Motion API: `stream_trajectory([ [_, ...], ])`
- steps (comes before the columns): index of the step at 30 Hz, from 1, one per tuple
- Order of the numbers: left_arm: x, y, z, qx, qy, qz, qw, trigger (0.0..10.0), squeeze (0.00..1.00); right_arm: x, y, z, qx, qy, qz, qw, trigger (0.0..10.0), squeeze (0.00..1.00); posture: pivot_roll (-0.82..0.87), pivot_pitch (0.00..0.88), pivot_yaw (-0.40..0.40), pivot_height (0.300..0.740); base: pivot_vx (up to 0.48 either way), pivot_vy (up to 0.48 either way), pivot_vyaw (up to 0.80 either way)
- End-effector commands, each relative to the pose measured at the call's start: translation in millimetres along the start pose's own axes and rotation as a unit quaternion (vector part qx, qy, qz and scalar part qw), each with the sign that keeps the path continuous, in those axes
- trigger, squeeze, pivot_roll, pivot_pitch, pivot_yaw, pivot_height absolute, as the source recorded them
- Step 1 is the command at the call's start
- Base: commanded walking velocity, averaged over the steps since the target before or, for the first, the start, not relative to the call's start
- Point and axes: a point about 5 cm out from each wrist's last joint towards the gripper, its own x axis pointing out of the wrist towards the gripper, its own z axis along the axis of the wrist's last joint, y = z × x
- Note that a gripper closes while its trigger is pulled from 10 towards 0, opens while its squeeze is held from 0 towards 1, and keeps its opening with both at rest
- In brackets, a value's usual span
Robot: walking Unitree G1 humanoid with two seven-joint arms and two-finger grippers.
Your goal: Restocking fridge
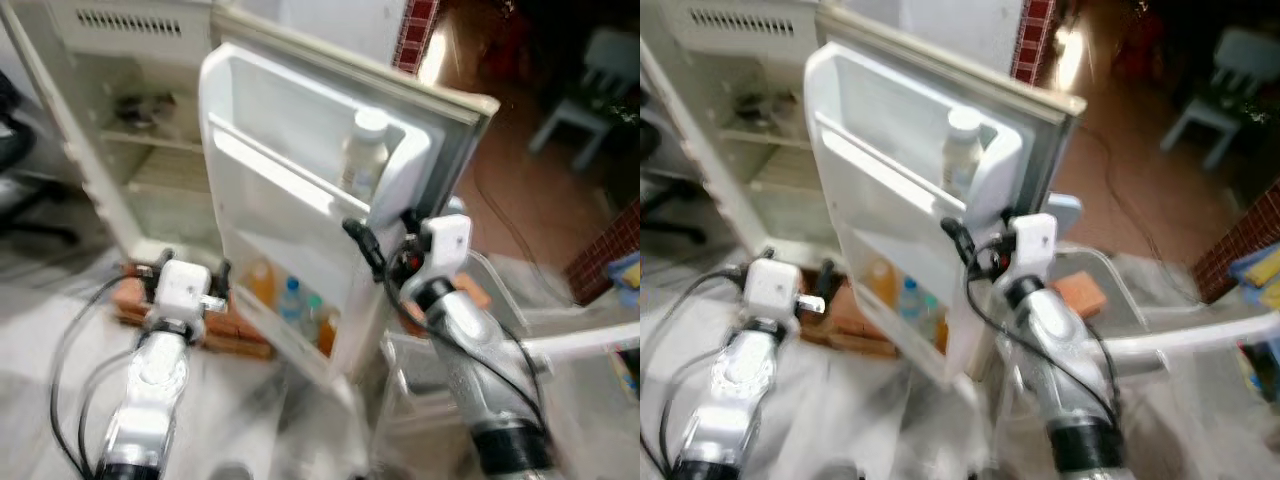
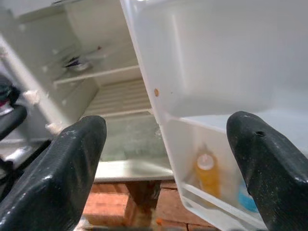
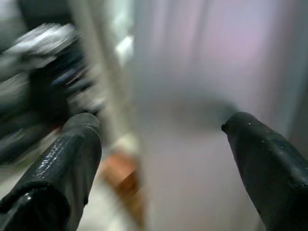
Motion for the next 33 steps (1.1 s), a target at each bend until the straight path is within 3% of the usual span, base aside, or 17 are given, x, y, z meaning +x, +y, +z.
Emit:
stream_trajectory([
  [1,0.5,2.7,0,0.002,0.004,-0.001,1.0,10.0,0.0,2.6,18.0,-3,0.018,0.015,0.074,0.997,10.0,0.0,0.11,0.005,-0.031,0.74,0.0,-0.48,0.0],
  [3,1.0,2.2,0,0.005,0.003,-0.004,1.0,10.0,0.0,-1.3,24.9,-4,0.023,0.031,0.116,0.993,10.0,0.0,0.11,0.005,-0.029,0.74,0.0,-0.48,0.0],
  [7,1.7,2.6,0,0.009,0.002,-0.004,1.0,10.0,0.0,-4.1,27.4,-9,0.008,0.053,0.138,0.989,10.0,0.0,0.11,0.004,-0.028,0.74,0.0,-0.48,0.0],
  [17,3.2,4.1,1,0.008,0.001,0.0,1.0,10.0,0.0,0.5,-0.3,-13,-0.059,0.092,0.056,0.992,10.0,0.0,0.12,0.0,-0.024,0.74,0.0,-0.149,0.0],
  [25,3.6,11.0,-1,-0.013,0.015,0.037,0.999,10.0,0.0,9.3,-18.4,3,-0.073,0.037,-0.025,0.996,10.0,0.0,0.12,0.0,-0.021,0.74,0.0,0.0,0.0],
  [33,1.7,17.2,-4,-0.029,0.028,0.067,0.997,10.0,0.0,21.7,-25.4,17,-0.08,-0.025,-0.115,0.99,10.0,0.0,0.12,0.0,-0.023,0.74,0.0,0.0,0.79],
])
